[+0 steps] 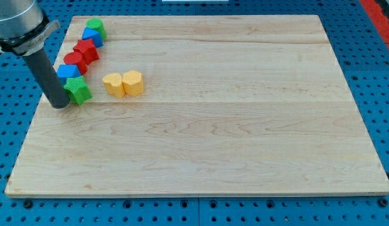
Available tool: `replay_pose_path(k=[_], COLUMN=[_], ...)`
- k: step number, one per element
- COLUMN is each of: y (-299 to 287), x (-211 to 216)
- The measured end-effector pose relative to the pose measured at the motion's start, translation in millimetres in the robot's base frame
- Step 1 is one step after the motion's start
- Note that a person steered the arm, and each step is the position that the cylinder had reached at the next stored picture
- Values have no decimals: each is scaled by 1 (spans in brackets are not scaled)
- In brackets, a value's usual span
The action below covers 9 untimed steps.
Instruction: Move the yellow blocks in a horizontal line to the green star
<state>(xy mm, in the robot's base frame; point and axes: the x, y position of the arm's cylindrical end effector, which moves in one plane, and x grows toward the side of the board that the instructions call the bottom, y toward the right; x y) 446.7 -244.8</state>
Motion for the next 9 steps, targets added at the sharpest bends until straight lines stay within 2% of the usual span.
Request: replay_pose_path(k=[1,2,3,4,5,6,8,9], y=[1,50,129,172,183,132,117,113], x=[32,42,8,-43,-87,-87,-56,-56])
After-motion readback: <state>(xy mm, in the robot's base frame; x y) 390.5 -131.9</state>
